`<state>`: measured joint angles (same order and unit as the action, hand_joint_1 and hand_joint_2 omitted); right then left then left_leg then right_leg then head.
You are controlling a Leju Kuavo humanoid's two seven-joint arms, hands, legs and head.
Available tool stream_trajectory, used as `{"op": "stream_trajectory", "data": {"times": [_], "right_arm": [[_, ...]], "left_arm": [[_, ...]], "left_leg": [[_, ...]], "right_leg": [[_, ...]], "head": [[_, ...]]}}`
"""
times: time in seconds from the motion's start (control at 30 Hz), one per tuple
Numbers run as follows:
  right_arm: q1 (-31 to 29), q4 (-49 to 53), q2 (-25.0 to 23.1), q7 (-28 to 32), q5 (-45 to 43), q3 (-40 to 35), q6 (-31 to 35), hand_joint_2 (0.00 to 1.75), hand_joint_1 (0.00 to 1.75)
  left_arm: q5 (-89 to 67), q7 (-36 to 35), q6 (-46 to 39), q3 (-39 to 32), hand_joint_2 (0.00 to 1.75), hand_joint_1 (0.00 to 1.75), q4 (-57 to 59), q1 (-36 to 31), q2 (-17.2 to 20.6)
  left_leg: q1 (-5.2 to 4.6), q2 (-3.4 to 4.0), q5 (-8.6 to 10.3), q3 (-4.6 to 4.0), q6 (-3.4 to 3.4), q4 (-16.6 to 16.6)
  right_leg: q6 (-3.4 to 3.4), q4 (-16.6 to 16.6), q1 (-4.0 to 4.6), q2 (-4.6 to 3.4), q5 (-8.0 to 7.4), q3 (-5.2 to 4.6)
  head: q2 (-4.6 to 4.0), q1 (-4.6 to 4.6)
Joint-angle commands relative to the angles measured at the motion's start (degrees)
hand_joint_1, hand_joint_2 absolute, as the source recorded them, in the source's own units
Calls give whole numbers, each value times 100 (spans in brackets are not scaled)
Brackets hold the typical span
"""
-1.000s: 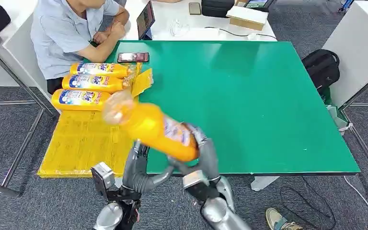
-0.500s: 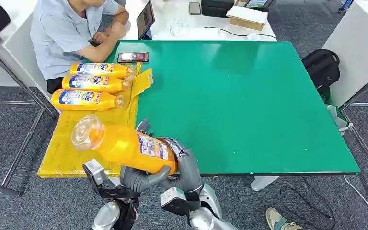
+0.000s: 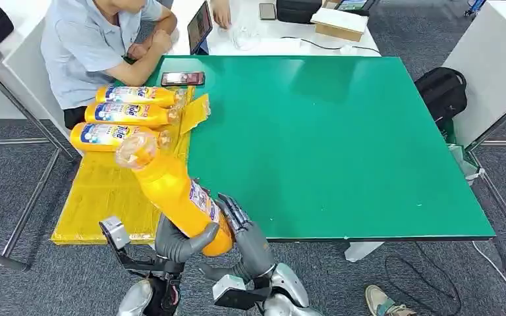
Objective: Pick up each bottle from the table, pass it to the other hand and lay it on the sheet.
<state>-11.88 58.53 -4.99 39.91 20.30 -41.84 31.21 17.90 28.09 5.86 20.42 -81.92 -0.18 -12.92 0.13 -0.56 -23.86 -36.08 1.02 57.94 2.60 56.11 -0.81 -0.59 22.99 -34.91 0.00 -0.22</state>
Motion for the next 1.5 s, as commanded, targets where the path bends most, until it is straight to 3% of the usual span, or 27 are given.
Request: {"op": "stream_trajectory", "data": {"times": [0.03, 0.1, 0.23, 0.3, 0.33, 0.47, 0.53, 0.7, 0.83, 0.9, 1.03, 1.07, 1.1, 1.13, 1.17, 1.2, 1.23, 1.5], "right_arm": [[347, 375, 625, 9, 106, 1064, 339, 0, 0], [360, 502, 684, 9, -54, 1278, 285, 0, 0], [438, 978, 661, 9, -680, 1788, 326, 0, 0], [414, 901, 559, 9, -886, 1913, 64, 0, 0], [271, 507, 533, 9, -369, 1832, 430, 0, 0], [153, 493, 498, 9, -583, 1591, 441, 0, 0], [-28, 26, 482, 9, -244, 1413, 857, 0, 0], [-212, 113, 488, 9, -489, 1098, 691, 0, 0], [-203, 136, 555, 9, -556, 877, 871, 0, 0], [-233, 125, 555, 9, -505, 810, 879, 0, 0], [-276, 16, 505, 9, -382, 852, 879, 0, 0], [-295, -2, 509, 9, -380, 838, 879, 0, 0], [-301, -10, 511, 9, -347, 825, 879, 0, 0], [-310, -35, 501, 9, -307, 834, 879, 0, 0], [-319, -83, 491, 9, -250, 843, 879, 0, 0], [-322, -93, 490, 9, -233, 844, 879, 0, 0], [-324, -112, 497, 9, -190, 835, 879, 0, 0], [-287, -77, 566, 9, -185, 806, 879, 0, 0]], "left_arm": [[-370, 62, -515, -870, 175, 175, 696, -730, 139], [-751, 175, -856, -995, 175, 175, 908, -866, 205], [-2977, 213, -2723, -1157, 175, 175, 1759, -1340, 515], [-3239, 274, -2899, -1293, 175, 175, 2050, -1488, 571], [-3606, 186, -3140, -1310, 175, 175, 2245, -1580, 637], [-4802, 69, -3767, -1145, 175, 175, 2868, -1915, 852], [-5738, -99, -4024, -996, 175, 175, 3562, -2226, 996], [-6881, -491, -4053, -500, 175, 166, 4979, -2914, 1291], [-7128, -725, -3681, -499, 175, 169, 5797, -3269, 1431], [-7300, -950, -3497, -441, 175, 173, 6064, -3492, 1488], [-7403, -1185, -3158, -412, 175, 162, 6282, -3699, 1512], [-7459, -1229, -3051, -381, 175, 162, 6318, -3745, 1545], [-7485, -1242, -3021, -376, 175, 145, 6318, -3763, 1564], [-7458, -1218, -2971, -408, 175, 61, 6319, -3783, 1590], [-7504, -1229, -2979, -392, 175, 61, 6314, -3805, 1608], [-7519, -1217, -2986, -385, 175, 17, 6307, -3810, 1611], [-7487, -1133, -2986, -424, 175, 0, 6271, -3809, 1599], [-6146, 428, -1741, -1215, 175, 0, 5725, -3421, 1320]], "left_leg": [[2, -30, -4, 33, -5, -8], [-2, -14, 0, 19, -4, -9], [-2, -13, 0, 21, -5, -9], [-2, -8, 0, 31, -8, -14], [-1, -8, -1, 23, -6, -9], [1, 4, 1, 20, -6, -9], [2, 1, -1, 31, -8, -10], [3, 5, -1, 35, -9, -8], [7, 10, -3, 37, -11, -7], [6, 1, -1, 33, -8, -6], [7, 18, -10, 62, -13, -11], [6, 20, -1, 34, -7, -3], [5, 22, -4, 46, -9, -5], [6, 19, -5, 49, -11, -3], [9, 28, -5, 59, -14, -6], [5, 29, -2, 58, -13, -9], [5, 31, -3, 64, -14, -11], [4, 12, 3, 60, -15, -9]], "right_leg": [[-10, -9, 5, 38, 15, 45], [-7, -6, 0, 18, 5, 26], [-7, -5, 1, 18, 4, 30], [-12, -5, 1, 14, 5, 36], [-8, -3, 1, 13, 5, 29], [-6, -2, 3, 1, 0, 24], [-10, -3, 4, 6, 4, 35], [-11, -2, 5, 1, 3, 39], [-14, -2, 9, 0, 4, 41], [-13, 0, 8, 7, 7, 40], [-20, -2, 11, -6, 11, 65], [-10, 3, 8, -15, -1, 36], [-12, 3, 7, -15, 1, 44], [-15, 5, 9, -10, 4, 50], [-20, 3, 13, -16, 2, 58], [-18, 5, 9, -19, -1, 53], [-18, 7, 8, -22, -2, 56], [-8, 14, 5, -7, 2, 55]], "head": [[0, 0], [0, 0], [0, 2], [0, -2], [0, 2], [0, 0], [0, 0], [0, 0], [0, 0], [0, 0], [0, 2], [0, -2], [0, 0], [0, 2], [0, 2], [0, 0], [0, 0], [0, 0]]}}
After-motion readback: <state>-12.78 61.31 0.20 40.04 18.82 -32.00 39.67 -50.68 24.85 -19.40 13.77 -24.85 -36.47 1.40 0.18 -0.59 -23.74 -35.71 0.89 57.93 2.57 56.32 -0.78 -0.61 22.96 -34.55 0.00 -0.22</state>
